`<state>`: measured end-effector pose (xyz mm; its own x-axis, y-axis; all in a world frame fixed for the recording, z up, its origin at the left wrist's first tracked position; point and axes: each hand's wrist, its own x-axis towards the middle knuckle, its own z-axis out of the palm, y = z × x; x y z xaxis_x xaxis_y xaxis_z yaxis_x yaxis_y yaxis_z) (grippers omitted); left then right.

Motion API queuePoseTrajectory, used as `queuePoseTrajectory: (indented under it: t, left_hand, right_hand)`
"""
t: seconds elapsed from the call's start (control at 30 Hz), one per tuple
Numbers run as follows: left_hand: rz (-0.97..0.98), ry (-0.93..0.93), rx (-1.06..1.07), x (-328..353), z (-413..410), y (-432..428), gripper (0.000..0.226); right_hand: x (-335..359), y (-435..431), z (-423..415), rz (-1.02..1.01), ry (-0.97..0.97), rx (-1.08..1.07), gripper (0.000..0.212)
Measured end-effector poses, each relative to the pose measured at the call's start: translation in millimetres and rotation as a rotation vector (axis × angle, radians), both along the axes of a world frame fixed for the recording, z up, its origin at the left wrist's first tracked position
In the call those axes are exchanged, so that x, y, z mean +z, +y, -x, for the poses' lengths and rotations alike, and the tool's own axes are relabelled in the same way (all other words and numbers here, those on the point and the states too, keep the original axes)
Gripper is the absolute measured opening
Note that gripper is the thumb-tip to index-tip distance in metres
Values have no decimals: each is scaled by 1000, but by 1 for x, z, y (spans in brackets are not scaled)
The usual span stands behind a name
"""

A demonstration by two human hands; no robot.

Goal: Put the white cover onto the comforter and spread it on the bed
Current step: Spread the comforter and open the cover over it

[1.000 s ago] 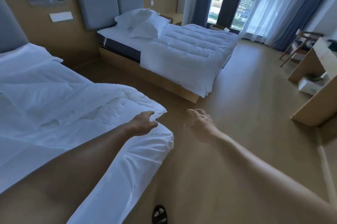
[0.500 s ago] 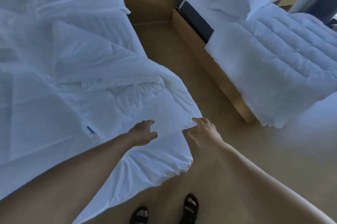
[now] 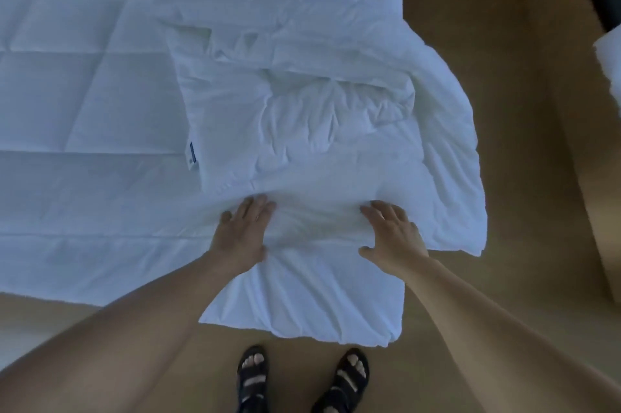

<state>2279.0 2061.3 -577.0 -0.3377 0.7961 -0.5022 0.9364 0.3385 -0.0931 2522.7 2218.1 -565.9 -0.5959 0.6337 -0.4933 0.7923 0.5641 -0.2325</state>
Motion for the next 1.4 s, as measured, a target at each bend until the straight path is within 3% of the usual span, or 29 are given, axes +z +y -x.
queuePoseTrajectory:
  t: [0.1, 0.2, 0.3, 0.5, 0.7, 0.83, 1.03, 1.13, 1.2, 1.3, 1.4]
  left_hand:
    - [-119, 17, 8, -15, 3, 1, 79]
    - [-219, -15, -23, -17, 8, 6, 57]
    - [-248, -20, -17, -8, 8, 7, 42]
    - [-368, -38, 67, 48, 9, -11, 29]
    - [-492, -71, 6, 92, 30, -94, 11]
    - [-472, -65, -109, 91, 28, -168, 29]
    - [-413, -125, -152, 71, 5, -221, 23]
    - [-332, -135, -33, 49, -4, -224, 13]
    - [-158, -240, 21, 42, -4, -221, 37]
    - [-135, -360, 57, 44, 5, -225, 60]
    - [-134, -298, 14, 55, 28, -238, 65]
  right_hand:
    - [-22, 0, 4, -132, 9, 56, 75]
    - [-37, 6, 7, -250, 111, 76, 53]
    - [-34, 8, 13, -234, 233, -8, 36]
    - [31, -17, 26, -243, 417, -112, 23]
    - [74, -113, 15, -197, 371, 62, 19]
    - [84, -169, 7, -153, 297, 174, 36]
    - [62, -223, -15, -95, 83, 118, 28]
    - [44, -221, -17, -112, 14, 104, 28]
    - [35, -221, -12, -126, -15, 115, 29]
    - [22, -222, -5, -88, -90, 79, 26]
    - [21, -223, 6, 34, -192, 106, 52]
